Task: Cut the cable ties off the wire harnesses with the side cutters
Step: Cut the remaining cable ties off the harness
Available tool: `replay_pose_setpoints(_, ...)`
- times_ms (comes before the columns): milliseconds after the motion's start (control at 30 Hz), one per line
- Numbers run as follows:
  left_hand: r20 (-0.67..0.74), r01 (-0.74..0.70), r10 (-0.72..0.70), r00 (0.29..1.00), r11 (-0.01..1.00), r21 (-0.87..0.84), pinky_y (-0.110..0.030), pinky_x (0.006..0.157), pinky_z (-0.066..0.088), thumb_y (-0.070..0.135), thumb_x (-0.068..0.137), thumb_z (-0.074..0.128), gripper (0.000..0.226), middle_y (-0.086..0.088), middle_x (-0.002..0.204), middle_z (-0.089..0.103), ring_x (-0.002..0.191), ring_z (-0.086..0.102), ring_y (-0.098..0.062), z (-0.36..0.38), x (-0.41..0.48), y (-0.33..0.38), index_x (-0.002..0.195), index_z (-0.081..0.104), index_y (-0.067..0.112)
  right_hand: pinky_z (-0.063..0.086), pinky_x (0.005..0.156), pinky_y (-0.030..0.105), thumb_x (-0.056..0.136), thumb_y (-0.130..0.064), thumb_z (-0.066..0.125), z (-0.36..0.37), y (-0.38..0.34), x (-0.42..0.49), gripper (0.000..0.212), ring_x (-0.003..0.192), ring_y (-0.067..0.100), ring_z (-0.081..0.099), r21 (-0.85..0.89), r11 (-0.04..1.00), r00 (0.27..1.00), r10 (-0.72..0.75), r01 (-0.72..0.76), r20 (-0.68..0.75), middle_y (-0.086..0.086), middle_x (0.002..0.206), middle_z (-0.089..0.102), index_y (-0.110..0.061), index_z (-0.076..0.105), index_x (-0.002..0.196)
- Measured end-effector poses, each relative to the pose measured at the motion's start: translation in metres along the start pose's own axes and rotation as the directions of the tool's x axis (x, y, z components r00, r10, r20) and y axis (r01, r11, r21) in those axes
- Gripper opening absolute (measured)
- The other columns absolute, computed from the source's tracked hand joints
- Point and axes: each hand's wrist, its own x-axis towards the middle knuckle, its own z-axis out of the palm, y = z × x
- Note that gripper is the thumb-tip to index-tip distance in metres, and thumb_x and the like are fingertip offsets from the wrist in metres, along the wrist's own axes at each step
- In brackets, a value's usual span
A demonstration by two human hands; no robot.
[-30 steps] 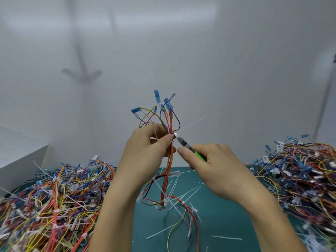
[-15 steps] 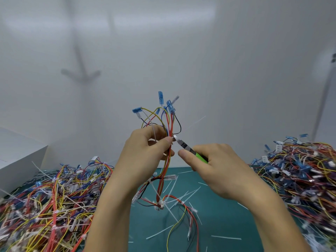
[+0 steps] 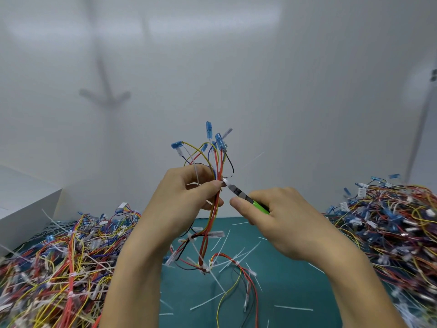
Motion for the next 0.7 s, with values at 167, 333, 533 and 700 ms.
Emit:
replay_pose_setpoints(167,0.013,-0.003,0.003,1.000,1.000,0.005,-0.023,0.064,0.059,0.009,0.091,0.064,0.014,-0.001,0.073,0.072,0.067,0.073,-0.015,-0.0017,-0.0003,0.0003,0.081,0.071,0.015,0.034,0.054,0.037,0.084,-0.075,0.029,-0.0002,0.0006,-0.0003,0.069,0.055,0.017,0.040,-0.009,1.000,1.000,-0.005,0.005,0.007,0.007,0.061,0.051,-0.011,0.051,0.068)
replay_pose_setpoints(333,0.023,0.001,-0.001,1.000,1.000,-0.008,-0.021,0.062,0.058,0.007,0.091,0.063,0.014,-0.004,0.072,0.072,0.067,0.073,-0.016,-0.0029,-0.0010,0.0015,0.080,0.071,0.012,0.033,0.054,0.038,0.082,-0.076,0.028,0.0005,0.0005,-0.0005,0.070,0.054,0.018,0.038,-0.016,1.000,1.000,-0.013,0.013,0.001,0.009,0.060,0.049,-0.010,0.049,0.068)
replay_pose_setpoints(533,0.014,-0.002,0.002,1.000,1.000,-0.013,-0.019,0.061,0.057,0.009,0.091,0.064,0.012,-0.006,0.076,0.073,0.067,0.073,-0.015,-0.0035,-0.0012,0.0016,0.082,0.072,0.012,0.032,0.054,0.036,0.082,-0.075,0.028,-0.0001,-0.0007,-0.0008,0.067,0.054,0.017,0.037,-0.021,1.000,1.000,-0.020,0.020,-0.005,0.004,0.056,0.044,-0.013,0.045,0.064)
replay_pose_setpoints(700,0.005,-0.009,0.010,1.000,1.000,-0.022,-0.022,0.065,0.059,0.010,0.091,0.064,0.013,0.000,0.073,0.073,0.069,0.073,-0.015,-0.0034,-0.0011,0.0013,0.081,0.072,0.015,0.035,0.056,0.038,0.083,-0.075,0.027,-0.0010,-0.0026,-0.0010,0.068,0.057,0.018,0.040,-0.013,1.000,1.000,-0.015,0.015,-0.011,0.006,0.060,0.048,-0.012,0.047,0.065)
